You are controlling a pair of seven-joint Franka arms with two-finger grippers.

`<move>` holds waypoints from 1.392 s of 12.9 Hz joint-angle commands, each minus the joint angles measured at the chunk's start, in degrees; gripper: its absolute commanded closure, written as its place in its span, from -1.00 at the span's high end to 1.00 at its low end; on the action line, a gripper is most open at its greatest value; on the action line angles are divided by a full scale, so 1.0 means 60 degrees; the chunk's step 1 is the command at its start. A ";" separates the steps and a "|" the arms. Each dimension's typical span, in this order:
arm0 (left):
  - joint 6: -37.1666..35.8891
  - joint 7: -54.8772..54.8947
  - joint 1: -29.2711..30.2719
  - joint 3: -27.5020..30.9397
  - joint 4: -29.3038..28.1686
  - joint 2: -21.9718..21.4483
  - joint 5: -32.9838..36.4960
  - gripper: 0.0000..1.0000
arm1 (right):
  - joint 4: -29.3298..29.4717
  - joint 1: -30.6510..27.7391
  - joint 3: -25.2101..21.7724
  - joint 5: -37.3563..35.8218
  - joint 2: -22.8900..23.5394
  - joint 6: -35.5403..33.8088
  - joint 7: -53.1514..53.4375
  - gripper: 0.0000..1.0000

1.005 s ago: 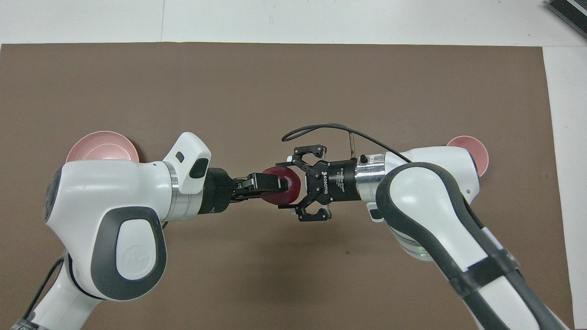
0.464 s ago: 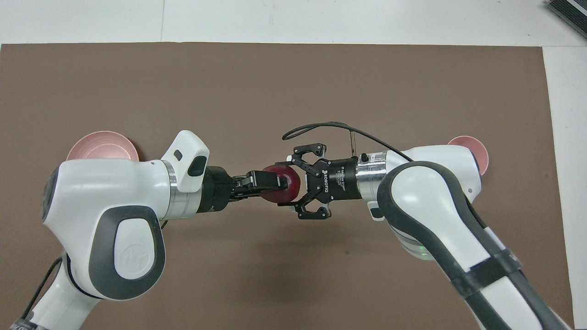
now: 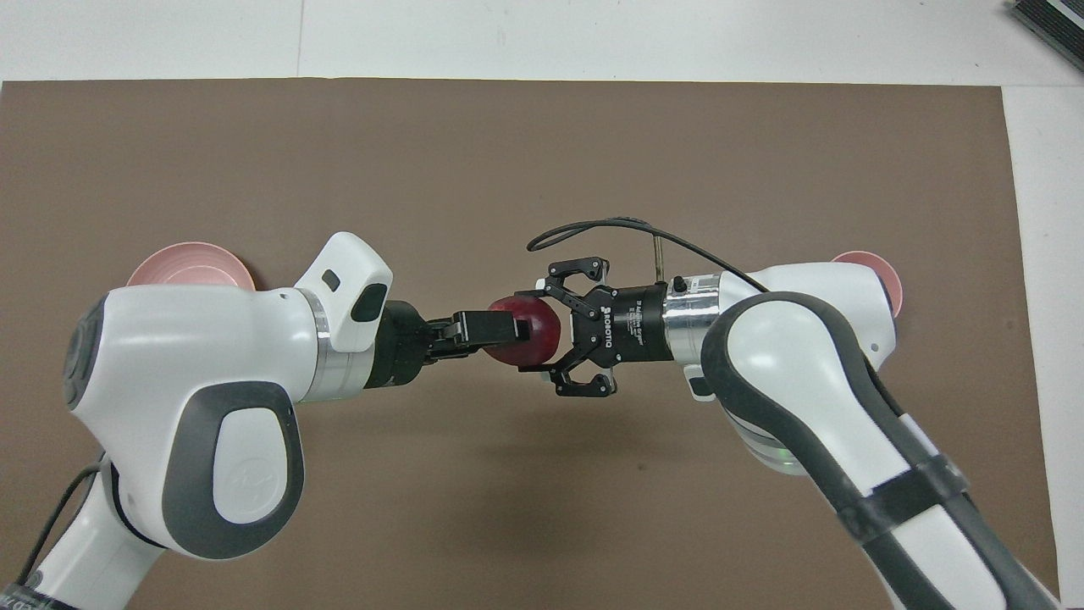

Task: Move apple from plate to bowl
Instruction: 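Close the right gripper on the apple and open the left gripper, then carry the apple with the right gripper while the left gripper withdraws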

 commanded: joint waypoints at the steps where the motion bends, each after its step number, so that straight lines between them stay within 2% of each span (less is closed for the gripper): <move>1: -0.0218 -0.0095 0.0384 0.0085 0.0122 0.0049 0.1469 1.00 | 0.0314 -0.0362 -0.0002 -0.0616 0.0036 -0.0220 -0.0043 -1.00; 6: -0.0555 0.0196 0.1337 0.0085 0.0123 0.0152 0.4765 1.00 | 0.1002 -0.1372 -0.0002 -0.2416 0.0051 -0.1347 -0.0101 -1.00; 10: -0.0876 0.1834 0.2362 0.0085 0.0414 0.0384 0.6188 1.00 | 0.1120 -0.2119 -0.0031 -0.3837 0.0021 -0.2007 -0.0921 -1.00; 13: -0.1885 0.2279 0.2745 0.0100 0.1685 0.0897 0.7244 1.00 | 0.1121 -0.2851 -0.0031 -0.4937 0.0050 -0.2300 -0.1929 -1.00; 16: -0.2735 0.2293 0.2965 0.0115 0.2595 0.0928 0.7379 1.00 | 0.1121 -0.3511 -0.0031 -0.6209 0.0080 -0.2549 -0.3319 -1.00; 18: -0.3685 0.2293 0.2980 0.0202 0.3530 0.0942 0.7393 1.00 | 0.1150 -0.3746 -0.0031 -0.7204 0.0109 -0.2550 -0.4606 -1.00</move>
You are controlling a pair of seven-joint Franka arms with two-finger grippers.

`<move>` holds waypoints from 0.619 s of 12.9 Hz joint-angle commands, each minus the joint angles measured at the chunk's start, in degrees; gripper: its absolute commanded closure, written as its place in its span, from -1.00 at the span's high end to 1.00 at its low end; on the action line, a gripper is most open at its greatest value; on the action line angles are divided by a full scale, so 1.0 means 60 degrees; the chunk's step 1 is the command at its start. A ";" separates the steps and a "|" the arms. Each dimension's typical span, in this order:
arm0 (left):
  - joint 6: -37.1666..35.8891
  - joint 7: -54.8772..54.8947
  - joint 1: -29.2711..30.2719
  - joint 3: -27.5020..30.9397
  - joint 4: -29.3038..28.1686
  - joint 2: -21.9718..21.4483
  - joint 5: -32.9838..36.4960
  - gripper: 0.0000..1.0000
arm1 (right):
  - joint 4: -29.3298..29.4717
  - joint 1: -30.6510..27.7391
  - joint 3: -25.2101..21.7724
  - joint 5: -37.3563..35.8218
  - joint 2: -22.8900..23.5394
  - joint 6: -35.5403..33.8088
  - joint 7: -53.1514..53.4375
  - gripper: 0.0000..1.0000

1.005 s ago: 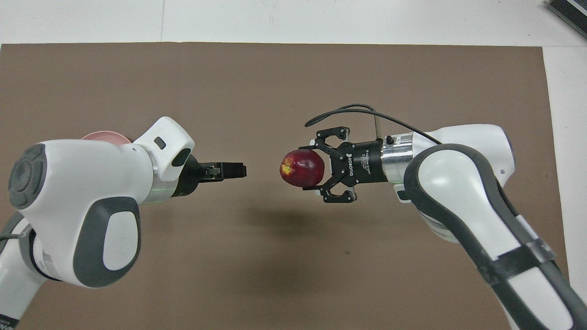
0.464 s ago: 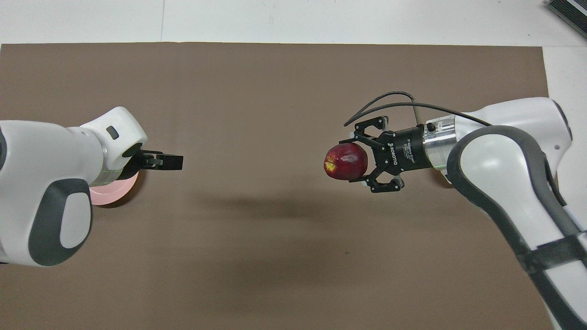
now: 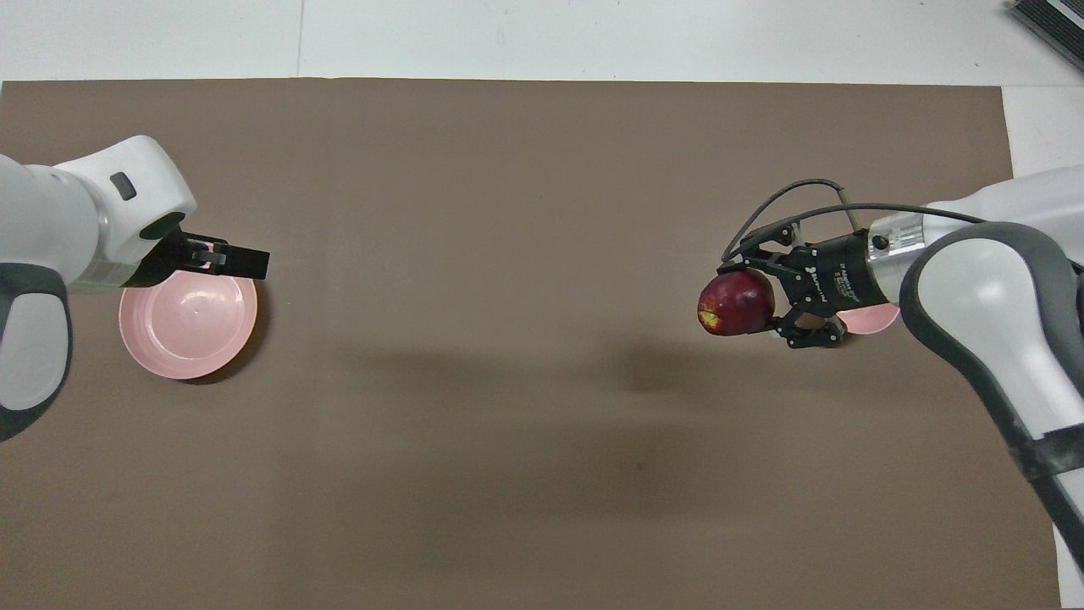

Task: Move apple from plate to bowl
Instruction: 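Carry the apple with the right gripper while the left gripper withdraws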

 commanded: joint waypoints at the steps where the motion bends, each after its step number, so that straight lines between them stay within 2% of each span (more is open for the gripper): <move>1: -0.1489 0.0077 0.0114 0.0076 0.1525 0.0182 0.0234 1.00 | 0.0161 -0.0382 0.0071 -0.1276 0.0092 -0.0021 -0.1657 -1.00; 5: -0.3599 0.0194 0.0027 0.0237 0.3386 0.0576 0.0527 1.00 | 0.0410 -0.1028 0.0056 -0.3604 0.0312 0.0432 -0.3769 -1.00; 7: -0.4348 0.0194 -0.0657 0.1083 0.4136 0.0797 0.0512 1.00 | 0.0323 -0.1320 0.0056 -0.4631 0.0370 0.1207 -0.4678 -1.00; 8: -0.4423 0.0194 -0.1155 0.1682 0.4197 0.0798 0.0498 1.00 | 0.0322 -0.1350 0.0056 -0.4926 0.0472 0.1530 -0.4784 -1.00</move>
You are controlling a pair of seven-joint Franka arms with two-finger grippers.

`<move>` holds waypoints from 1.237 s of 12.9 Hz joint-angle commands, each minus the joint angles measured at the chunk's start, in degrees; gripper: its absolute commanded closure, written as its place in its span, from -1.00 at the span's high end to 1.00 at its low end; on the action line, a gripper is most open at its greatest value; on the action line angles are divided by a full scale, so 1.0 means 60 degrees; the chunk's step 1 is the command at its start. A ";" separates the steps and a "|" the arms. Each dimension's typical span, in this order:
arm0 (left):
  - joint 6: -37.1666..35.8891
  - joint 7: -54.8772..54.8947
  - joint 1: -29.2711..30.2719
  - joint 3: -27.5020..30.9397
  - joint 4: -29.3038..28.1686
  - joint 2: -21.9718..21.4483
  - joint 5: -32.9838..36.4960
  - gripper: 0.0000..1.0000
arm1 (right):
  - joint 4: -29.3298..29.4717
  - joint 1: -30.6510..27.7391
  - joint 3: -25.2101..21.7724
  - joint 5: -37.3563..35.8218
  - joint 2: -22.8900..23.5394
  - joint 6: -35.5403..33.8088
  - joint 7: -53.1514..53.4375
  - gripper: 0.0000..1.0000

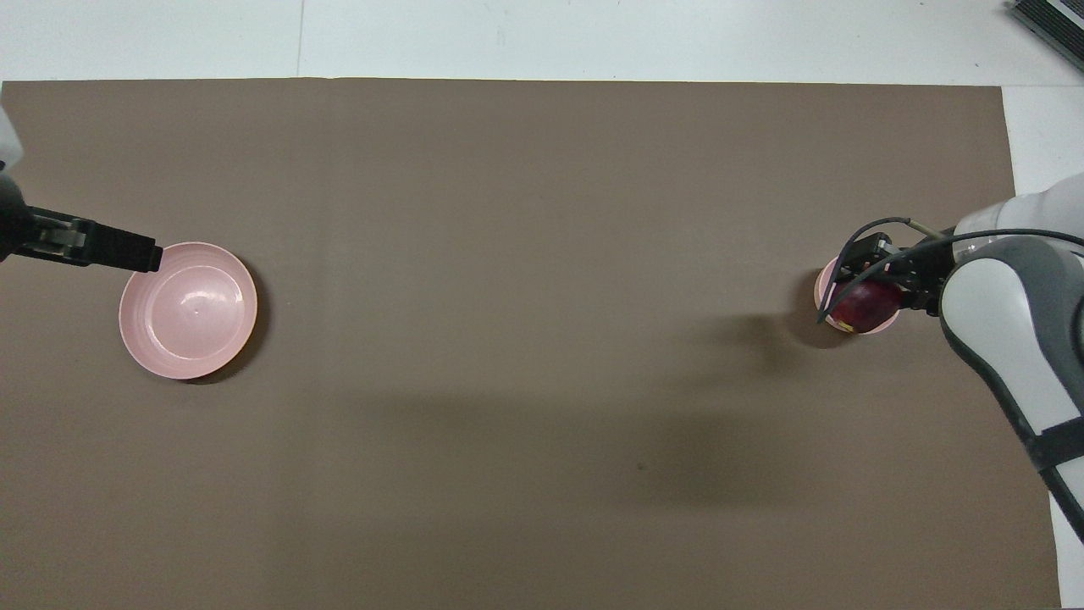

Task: Move apple from plate to bowl
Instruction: 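Lower the apple into the pink bowl with the right gripper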

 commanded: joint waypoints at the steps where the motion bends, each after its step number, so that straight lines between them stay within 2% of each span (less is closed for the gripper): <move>1: -0.0621 0.0080 -0.1266 0.1363 0.0773 0.0413 0.0148 1.00 | 0.0132 -0.0231 0.0079 -0.0724 0.0388 0.0688 -0.0625 -1.00; 4: -0.0724 -0.0066 -0.1636 0.1645 0.0657 0.0223 0.0177 1.00 | 0.0117 -0.0232 0.0079 -0.1061 0.0857 0.1552 -0.0655 -1.00; 6: -0.0709 -0.0081 -0.1710 0.1807 0.0001 -0.0244 0.0177 1.00 | 0.0030 -0.0232 0.0079 -0.1136 0.1136 0.2094 -0.0670 -1.00; 10: -0.0709 -0.0096 -0.1520 0.1837 -0.0602 -0.0597 0.0104 1.00 | -0.0146 -0.0203 0.0093 -0.1253 0.1357 0.2402 -0.0830 -0.98; 11: -0.0709 -0.0081 -0.1403 0.1837 -0.0734 -0.0714 0.0104 1.00 | -0.0161 -0.0130 0.0079 -0.1268 0.1371 0.2520 -0.0860 -0.31; 12: -0.0680 -0.0081 -0.1286 0.1822 -0.0895 -0.0802 0.0104 1.00 | -0.0132 -0.0115 0.0079 -0.1268 0.1372 0.2492 -0.0860 0.99; 16: -0.0738 -0.0081 -0.1168 0.1764 -0.0897 -0.0847 0.0118 1.00 | 0.0131 -0.0086 0.0093 -0.1268 0.1138 0.1792 -0.0875 1.00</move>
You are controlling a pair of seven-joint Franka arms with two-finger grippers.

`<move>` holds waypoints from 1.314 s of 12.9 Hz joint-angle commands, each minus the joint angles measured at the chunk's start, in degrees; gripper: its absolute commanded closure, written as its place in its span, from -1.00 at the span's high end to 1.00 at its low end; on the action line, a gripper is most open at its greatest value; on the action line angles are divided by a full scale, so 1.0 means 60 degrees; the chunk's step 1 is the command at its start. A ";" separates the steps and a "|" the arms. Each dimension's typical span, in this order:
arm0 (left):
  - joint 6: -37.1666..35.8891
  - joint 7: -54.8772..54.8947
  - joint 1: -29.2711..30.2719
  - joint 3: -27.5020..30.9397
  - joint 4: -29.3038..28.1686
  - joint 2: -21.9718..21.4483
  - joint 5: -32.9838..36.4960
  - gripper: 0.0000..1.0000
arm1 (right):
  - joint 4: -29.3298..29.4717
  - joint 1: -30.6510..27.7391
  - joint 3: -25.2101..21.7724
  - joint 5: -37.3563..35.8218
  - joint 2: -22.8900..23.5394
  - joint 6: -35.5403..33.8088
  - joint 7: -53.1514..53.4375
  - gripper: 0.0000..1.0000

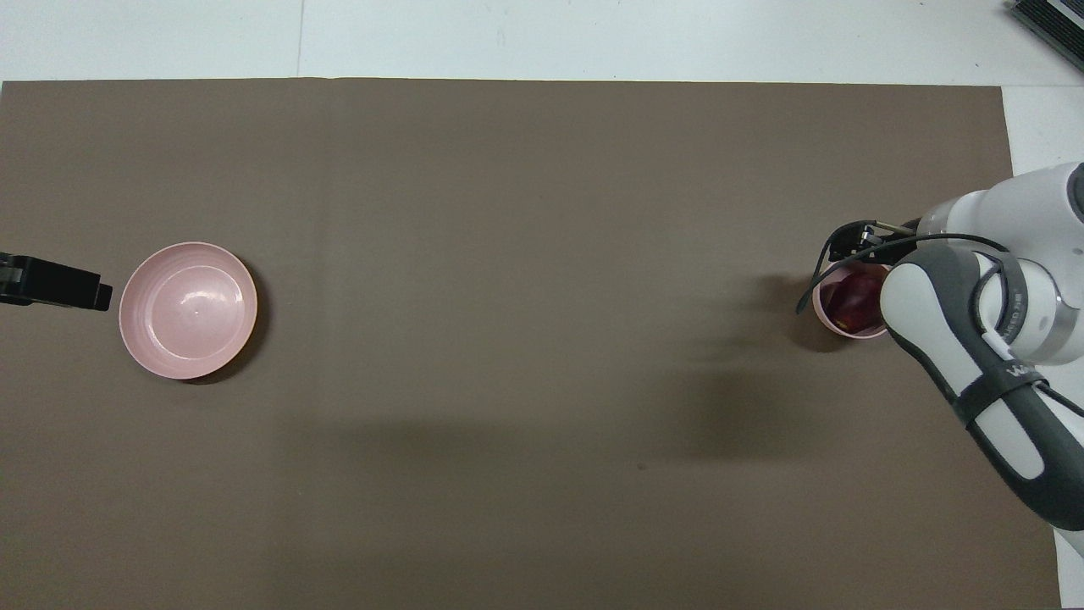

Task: Move apple from plate to bowl
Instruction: 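Lower the apple into the pink bowl with the right gripper, then open the right gripper and draw it back from the bowl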

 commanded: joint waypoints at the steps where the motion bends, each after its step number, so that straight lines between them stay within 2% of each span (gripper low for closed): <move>1: -0.0042 -0.0066 0.0097 -0.0105 -0.0308 -0.0258 0.0117 1.00 | 0.0273 -0.0032 0.0107 -0.0196 -0.0311 -0.0772 -0.0263 1.00; 6: 0.0018 -0.0007 0.0097 -0.0062 -0.0249 -0.0229 0.0117 1.00 | 0.0758 0.0274 0.0166 -0.0765 -0.0997 -0.2077 -0.2005 1.00; 8: 0.0017 -0.0007 0.0111 -0.0047 -0.0249 -0.0229 0.0117 1.00 | 0.0802 0.0640 0.0166 -0.1250 -0.1466 -0.2676 -0.1933 1.00; 13: 0.0017 0.0008 0.0111 -0.0032 -0.0249 -0.0229 0.0117 1.00 | 0.1079 0.0745 0.0327 -0.0857 -0.3033 -0.4696 -0.1219 1.00; 17: 0.0017 -0.0007 0.0111 -0.0047 -0.0249 -0.0229 0.0117 1.00 | 0.1914 0.0643 0.0298 -0.0475 -0.3139 -0.6105 -0.0819 1.00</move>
